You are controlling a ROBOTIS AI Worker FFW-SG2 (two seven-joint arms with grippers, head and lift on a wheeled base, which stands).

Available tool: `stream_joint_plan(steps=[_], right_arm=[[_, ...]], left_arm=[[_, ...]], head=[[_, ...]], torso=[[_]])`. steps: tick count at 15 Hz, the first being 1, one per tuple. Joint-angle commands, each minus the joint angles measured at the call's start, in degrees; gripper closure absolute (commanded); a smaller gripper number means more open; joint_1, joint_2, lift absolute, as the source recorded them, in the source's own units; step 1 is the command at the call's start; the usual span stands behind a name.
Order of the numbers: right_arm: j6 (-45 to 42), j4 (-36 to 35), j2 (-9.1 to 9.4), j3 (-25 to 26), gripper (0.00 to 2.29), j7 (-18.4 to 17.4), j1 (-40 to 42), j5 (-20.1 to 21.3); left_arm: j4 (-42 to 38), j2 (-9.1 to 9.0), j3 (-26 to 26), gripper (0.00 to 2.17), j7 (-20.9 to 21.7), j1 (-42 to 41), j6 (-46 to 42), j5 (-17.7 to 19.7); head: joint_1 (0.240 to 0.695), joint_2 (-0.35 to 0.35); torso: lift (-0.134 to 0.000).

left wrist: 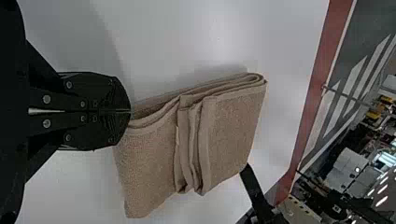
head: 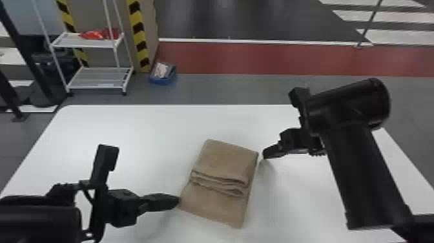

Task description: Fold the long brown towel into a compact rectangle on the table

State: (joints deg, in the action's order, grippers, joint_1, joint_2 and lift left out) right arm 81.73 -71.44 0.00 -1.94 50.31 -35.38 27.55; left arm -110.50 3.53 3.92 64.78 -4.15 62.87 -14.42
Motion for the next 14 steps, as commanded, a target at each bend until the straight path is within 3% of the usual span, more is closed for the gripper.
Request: stream_joint_plan(steps=[1,14], right_arm=[[-0.38,0.16,0.05,0.01,2.19,-0.74,-0.04,-1.27],[0.32,0.16,0.05,-0.61,2.18,-0.83,-1.01,-4.96]], left_arm=[[-0.59,-0.37,-0.58,2.14,-0.01,-0.33,0.02,0.01],[-2.87,-2.39,-3.13,2.14,0.70,-1.56,1.60,0.09]], head=[[0.695,-0.046],[0.695,-0.063]], torso=[[-0.125],[-0.125]])
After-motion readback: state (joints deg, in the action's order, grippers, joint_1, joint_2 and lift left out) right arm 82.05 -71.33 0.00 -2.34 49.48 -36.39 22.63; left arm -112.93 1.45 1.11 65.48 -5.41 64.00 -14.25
